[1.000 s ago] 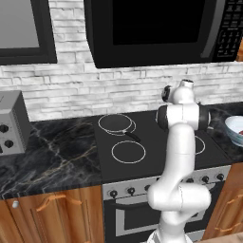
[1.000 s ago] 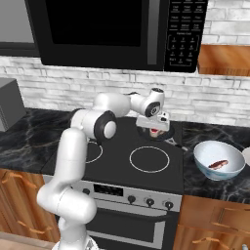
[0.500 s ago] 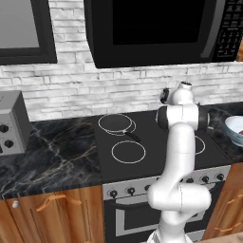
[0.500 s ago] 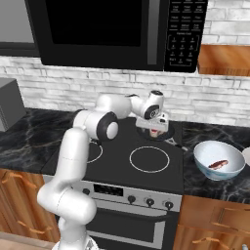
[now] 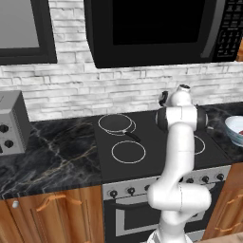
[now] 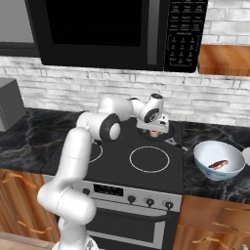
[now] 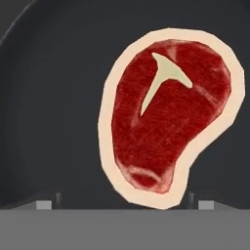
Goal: Place one of the steaks on the plate and the other in the bowl. Then place the bowl in the fridge.
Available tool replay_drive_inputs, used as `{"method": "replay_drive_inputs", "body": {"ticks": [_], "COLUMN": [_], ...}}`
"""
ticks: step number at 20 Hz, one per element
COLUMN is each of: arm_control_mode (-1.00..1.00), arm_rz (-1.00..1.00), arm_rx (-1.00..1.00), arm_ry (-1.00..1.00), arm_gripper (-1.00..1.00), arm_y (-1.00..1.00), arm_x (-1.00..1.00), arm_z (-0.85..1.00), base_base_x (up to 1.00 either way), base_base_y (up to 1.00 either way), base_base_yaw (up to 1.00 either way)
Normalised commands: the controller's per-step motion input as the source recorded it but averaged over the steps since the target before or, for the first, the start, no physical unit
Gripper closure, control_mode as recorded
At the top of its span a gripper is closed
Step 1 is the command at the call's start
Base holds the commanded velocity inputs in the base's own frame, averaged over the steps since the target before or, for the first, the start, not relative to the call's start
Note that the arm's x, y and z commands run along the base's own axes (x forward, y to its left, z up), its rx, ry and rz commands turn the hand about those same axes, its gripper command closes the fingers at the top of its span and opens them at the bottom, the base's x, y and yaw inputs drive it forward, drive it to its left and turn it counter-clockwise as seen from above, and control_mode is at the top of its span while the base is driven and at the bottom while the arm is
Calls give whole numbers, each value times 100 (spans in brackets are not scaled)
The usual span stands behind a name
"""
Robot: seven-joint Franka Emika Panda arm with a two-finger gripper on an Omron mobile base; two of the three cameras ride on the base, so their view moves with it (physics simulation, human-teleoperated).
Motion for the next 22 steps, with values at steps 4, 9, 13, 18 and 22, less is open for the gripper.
{"method": "replay_drive_inputs", "body": {"ticks": [4,9,13,18,22], "arm_control_mode": [-100,-100,-100,-100,-100], "arm_rz": [0,0,0,-2,-6], "arm_rx": [0,0,0,3,-1], "arm_ry": [-2,0,3,7,2], "arm_gripper": [-100,-100,100,100,100], "arm_y": [-30,-5,9,-3,58], "arm_x": [36,46,29,-29,-98], "arm_z": [-4,-17,-39,-7,-78], "base_base_x": [0,0,0,0,0], "base_base_y": [0,0,0,0,0], "base_base_yaw": [0,0,0,0,0]}}
